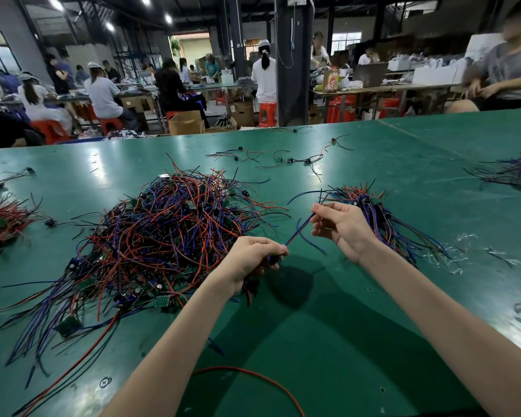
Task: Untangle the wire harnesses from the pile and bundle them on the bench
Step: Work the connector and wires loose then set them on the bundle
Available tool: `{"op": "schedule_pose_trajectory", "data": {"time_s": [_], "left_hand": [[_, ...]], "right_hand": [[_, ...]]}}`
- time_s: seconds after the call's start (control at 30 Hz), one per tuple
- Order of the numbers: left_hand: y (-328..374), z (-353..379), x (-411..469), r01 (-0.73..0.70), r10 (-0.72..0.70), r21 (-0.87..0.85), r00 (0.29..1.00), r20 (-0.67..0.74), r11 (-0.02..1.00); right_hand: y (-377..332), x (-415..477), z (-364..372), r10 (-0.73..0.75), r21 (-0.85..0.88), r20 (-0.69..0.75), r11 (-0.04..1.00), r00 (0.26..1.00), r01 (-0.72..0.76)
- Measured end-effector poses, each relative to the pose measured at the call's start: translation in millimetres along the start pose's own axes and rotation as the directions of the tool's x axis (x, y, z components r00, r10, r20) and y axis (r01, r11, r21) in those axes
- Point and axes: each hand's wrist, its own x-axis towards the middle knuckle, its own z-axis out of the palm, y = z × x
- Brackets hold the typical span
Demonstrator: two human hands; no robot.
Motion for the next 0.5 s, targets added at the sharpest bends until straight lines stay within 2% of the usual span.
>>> {"op": "schedule_pose_trajectory", "data": {"time_s": [0.1,0.2,0.5], "left_hand": [[-1,0,0,-0.003,0.003,0.007,1.000,0.001,1.000],[-2,1,1,-0.007,0.007,0.006,1.000,0.004,1.000],[-6,3,4,-0.010,0.010,-0.008,1.000,-0.006,1.000]], "right_hand": [[0,4,-6,-0.026,0.033,-0.067,0.999,0.997,0.029],[2,8,-9,-0.060,-0.010,-0.108,0.998,0.992,0.060],[6,15,-14,-0.196,-0.142,-0.131,0.974,0.972,0.177]]}}
